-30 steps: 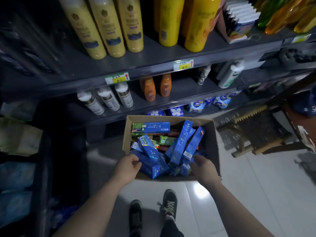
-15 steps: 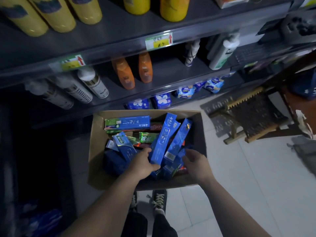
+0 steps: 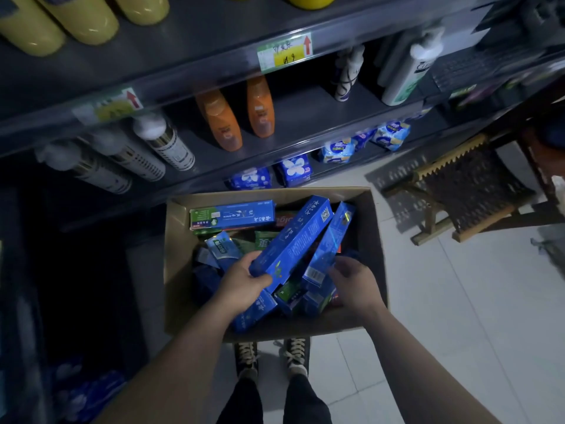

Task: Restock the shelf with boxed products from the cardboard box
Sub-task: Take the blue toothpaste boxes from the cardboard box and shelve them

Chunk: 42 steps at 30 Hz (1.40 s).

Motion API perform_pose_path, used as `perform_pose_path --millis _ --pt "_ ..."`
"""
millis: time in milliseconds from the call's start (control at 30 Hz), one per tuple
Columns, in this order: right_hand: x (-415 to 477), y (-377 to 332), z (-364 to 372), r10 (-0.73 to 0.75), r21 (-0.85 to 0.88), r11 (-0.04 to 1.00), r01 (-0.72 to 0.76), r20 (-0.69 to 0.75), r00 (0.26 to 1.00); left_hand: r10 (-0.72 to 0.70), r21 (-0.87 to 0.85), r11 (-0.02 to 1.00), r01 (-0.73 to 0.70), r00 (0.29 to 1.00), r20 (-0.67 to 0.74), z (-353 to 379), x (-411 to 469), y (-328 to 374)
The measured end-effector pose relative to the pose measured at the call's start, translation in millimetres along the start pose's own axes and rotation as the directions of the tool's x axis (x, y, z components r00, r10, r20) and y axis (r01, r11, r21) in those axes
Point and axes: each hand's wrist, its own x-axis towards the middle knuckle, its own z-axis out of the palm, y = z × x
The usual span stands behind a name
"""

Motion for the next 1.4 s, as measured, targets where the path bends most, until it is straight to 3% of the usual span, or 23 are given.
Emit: perform_pose_path --millis 133,400,567,700,833,1000,1100,1400 --pt "5.2 -6.4 12.3 0.034 -0.008 0.999 -0.034 -0.01 0.999 0.017 -0.154 0.988 -0.018 1.0 -0.01 -23.6 -7.0 3.7" --pt "18.3 -17.6 46.0 0.203 0.16 0.965 -0.209 0.056 0.978 -0.013 -0.398 0.917 -0.014 0.998 -0.064 -54.0 -22.2 -8.9" --pt "17.3 -20.5 44.2 0.288 0.387 0.884 -0.264 -0.005 0.958 0.066 -0.284 0.952 -0.119 0.979 -0.191 -57.4 -28.0 -23.8" --pt "-8.9 -23.2 28.4 0.3 0.589 0.755 -0.289 0.083 0.95 0.075 -0.226 0.966 -0.129 0.97 -0.229 -51.9 -33.9 -29.9" --pt "-34.1 -12.9 13.8 0.266 0.712 0.629 -0.312 0.179 0.947 0.001 -0.218 0.975 -0.052 0.974 -0.225 -44.0 -34.8 -28.5" --pt "-47.4 -1.2 -1.2 0.171 0.649 0.708 -0.278 0.223 0.96 -0.186 -0.271 0.951 0.151 0.977 -0.108 -36.0 -28.7 -19.2" --pt "-51.1 -1.6 -8.1 0.105 0.609 0.756 -0.238 0.247 0.963 -0.226 -0.288 0.933 0.216 0.974 -0.003 -41.0 -29.4 -8.7" --pt "-73.9 -28.5 -23.2 -0.053 0.694 0.683 -0.228 0.358 0.932 -0.227 -0.422 0.875 0.237 0.971 0.074 -66.5 -75.5 3.0"
